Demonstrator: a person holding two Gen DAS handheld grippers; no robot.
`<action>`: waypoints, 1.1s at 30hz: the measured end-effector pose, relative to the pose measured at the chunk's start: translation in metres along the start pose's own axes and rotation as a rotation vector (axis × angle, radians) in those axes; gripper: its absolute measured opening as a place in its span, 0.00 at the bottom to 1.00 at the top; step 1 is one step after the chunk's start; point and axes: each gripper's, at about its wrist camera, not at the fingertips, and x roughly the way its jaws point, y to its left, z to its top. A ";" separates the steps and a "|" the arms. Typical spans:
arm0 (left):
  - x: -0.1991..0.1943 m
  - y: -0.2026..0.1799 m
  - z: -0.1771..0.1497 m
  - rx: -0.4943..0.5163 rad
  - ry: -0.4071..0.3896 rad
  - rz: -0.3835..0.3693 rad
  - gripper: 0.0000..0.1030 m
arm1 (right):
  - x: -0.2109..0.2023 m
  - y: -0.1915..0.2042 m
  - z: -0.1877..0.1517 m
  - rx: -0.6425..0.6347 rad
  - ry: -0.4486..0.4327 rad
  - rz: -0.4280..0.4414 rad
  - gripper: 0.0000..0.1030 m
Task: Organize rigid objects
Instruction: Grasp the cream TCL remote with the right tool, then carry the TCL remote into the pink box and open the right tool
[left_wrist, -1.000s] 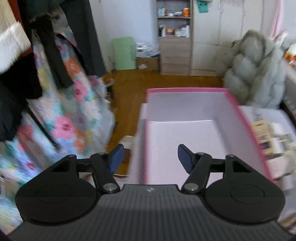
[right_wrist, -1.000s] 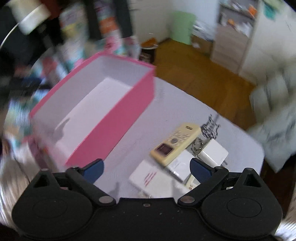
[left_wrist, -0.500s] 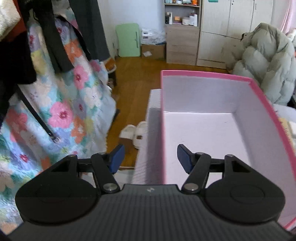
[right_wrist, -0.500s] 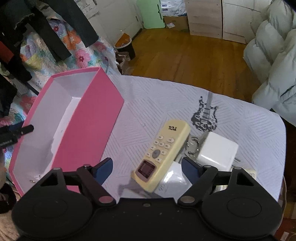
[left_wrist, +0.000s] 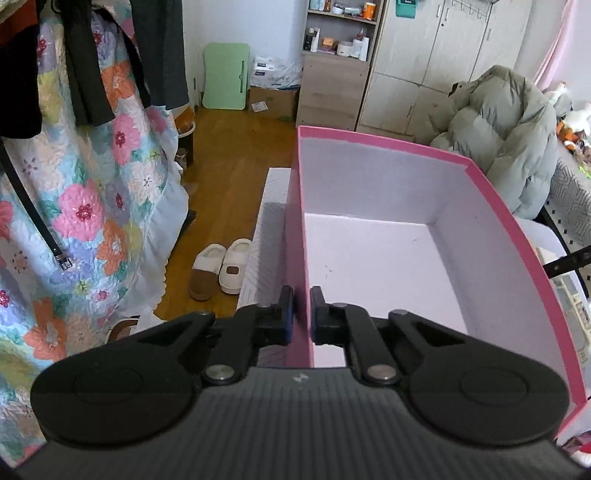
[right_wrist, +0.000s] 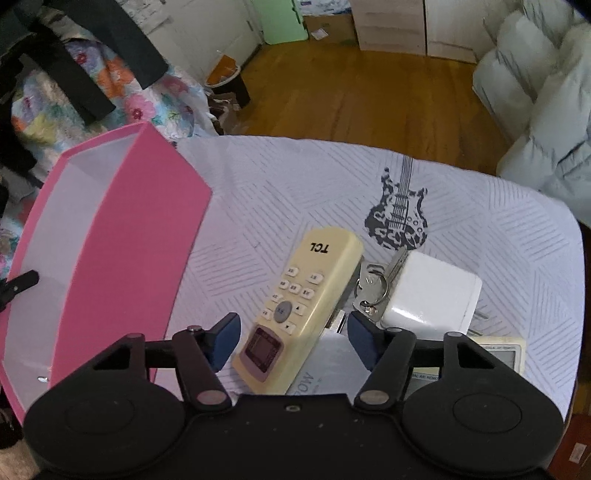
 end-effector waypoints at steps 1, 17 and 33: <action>0.001 -0.001 0.000 0.000 -0.004 0.000 0.08 | 0.005 -0.001 0.000 0.005 0.004 0.002 0.63; 0.001 -0.003 -0.002 -0.046 -0.020 -0.023 0.08 | -0.024 0.025 0.008 -0.002 -0.119 0.062 0.20; 0.002 -0.027 -0.010 -0.034 -0.019 -0.079 0.11 | -0.057 0.130 0.009 0.163 -0.035 0.365 0.20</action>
